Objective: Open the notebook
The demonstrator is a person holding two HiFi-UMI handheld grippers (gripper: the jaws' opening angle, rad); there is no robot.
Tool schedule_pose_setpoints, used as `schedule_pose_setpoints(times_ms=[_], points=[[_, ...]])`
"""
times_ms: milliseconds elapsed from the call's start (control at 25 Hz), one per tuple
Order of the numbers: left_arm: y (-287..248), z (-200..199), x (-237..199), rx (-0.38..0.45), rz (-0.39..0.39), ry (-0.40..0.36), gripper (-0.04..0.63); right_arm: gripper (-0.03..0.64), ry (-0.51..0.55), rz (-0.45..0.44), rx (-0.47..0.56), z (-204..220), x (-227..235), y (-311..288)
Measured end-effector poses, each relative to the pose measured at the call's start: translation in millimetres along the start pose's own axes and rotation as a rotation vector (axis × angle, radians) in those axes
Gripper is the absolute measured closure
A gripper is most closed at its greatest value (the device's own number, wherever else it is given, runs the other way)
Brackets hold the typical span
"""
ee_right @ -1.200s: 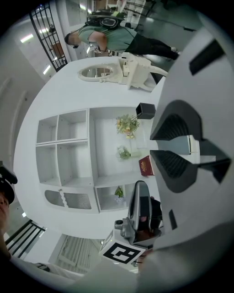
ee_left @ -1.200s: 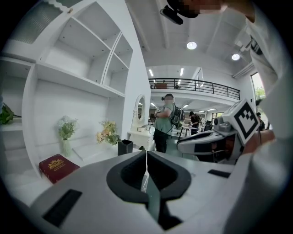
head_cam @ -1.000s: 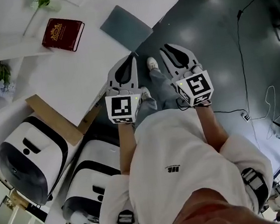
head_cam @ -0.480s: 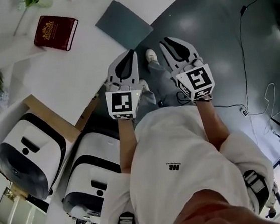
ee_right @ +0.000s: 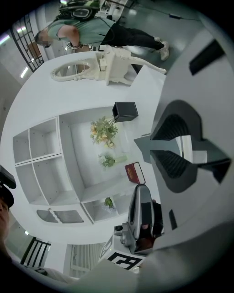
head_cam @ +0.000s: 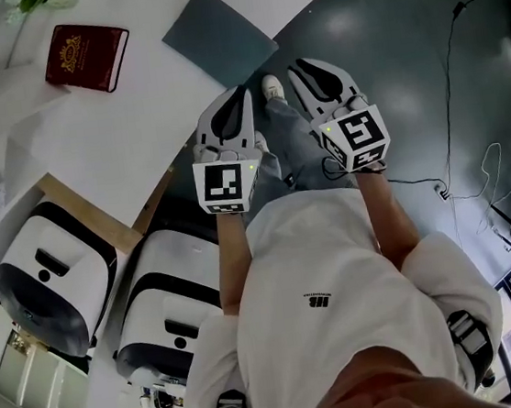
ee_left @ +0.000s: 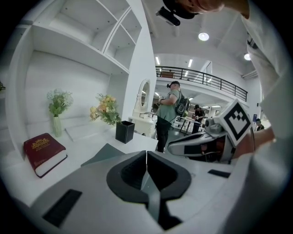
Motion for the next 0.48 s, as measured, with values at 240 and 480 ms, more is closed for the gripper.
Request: schedule_pose_setpoints(times_ms=[240,480], points=[[-2.5,3.9,5.0,-0.012,0.004,0.012,0.595,0.565,-0.003,-0.009,-0.015,3.6,1.3,-2.5],[-3.5,7.6,11.1,-0.029,0.010,0.028,0.595,0.565,-0.020,-0.024,-0.037,9.9,-1.1,-5.9]])
Point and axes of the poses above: the fingertips, and each gripper's own axes: y backward along the fingers, x to its right, z out of its underside, the point moved 2 cm from there along y, backward along the fingers, and after that the axes turned 2 degrees about -y, right-handed, at the moved point
